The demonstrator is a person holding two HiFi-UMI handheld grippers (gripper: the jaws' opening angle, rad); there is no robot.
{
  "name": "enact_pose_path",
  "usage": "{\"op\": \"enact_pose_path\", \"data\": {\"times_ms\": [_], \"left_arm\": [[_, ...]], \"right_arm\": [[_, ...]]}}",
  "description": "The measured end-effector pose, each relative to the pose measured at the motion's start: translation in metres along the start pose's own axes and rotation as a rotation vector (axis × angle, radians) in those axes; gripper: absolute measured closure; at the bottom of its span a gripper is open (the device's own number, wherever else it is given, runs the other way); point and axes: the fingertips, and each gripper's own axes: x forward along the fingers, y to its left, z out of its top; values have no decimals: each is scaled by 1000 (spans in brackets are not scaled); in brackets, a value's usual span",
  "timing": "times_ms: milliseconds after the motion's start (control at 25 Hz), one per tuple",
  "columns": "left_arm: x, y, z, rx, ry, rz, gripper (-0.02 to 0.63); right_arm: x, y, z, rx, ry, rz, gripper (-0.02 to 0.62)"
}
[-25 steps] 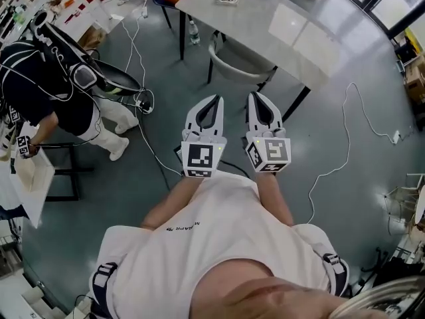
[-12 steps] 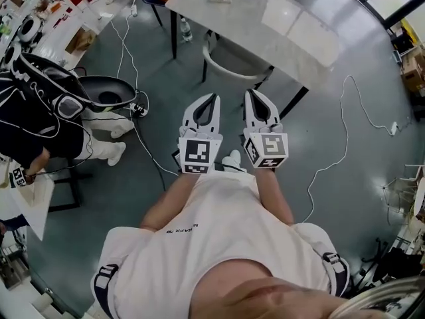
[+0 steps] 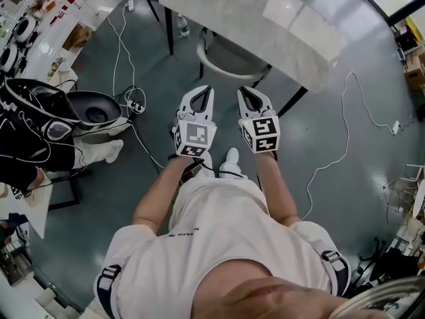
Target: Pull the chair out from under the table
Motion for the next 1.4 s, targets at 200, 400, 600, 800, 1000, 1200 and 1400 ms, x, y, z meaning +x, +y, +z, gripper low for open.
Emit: {"op": "enact_pose_path", "data": {"times_ms": [200, 400, 600, 800, 1000, 1200, 1400], "left_arm": [[27, -14, -23, 37, 69, -64, 600], [56, 2, -50, 81, 126, -75, 533], [87, 14, -70, 154, 190, -95, 498], [111, 13, -91, 312, 265, -150, 436], [134, 7, -117, 566, 321, -230, 401], [160, 5, -147, 785, 368, -275, 370], [179, -2, -171, 904, 400, -323, 367]], "right_arm": [[13, -14, -21, -32, 65, 33, 550], [48, -16, -38, -65, 132, 60, 492], [84, -19, -57, -141, 208, 94, 409], [109, -27, -80, -257, 288, 95, 399], [127, -35, -101, -441, 359, 112, 374], [151, -36, -123, -568, 423, 140, 351], [167, -40, -151, -691, 498, 172, 350]]}}
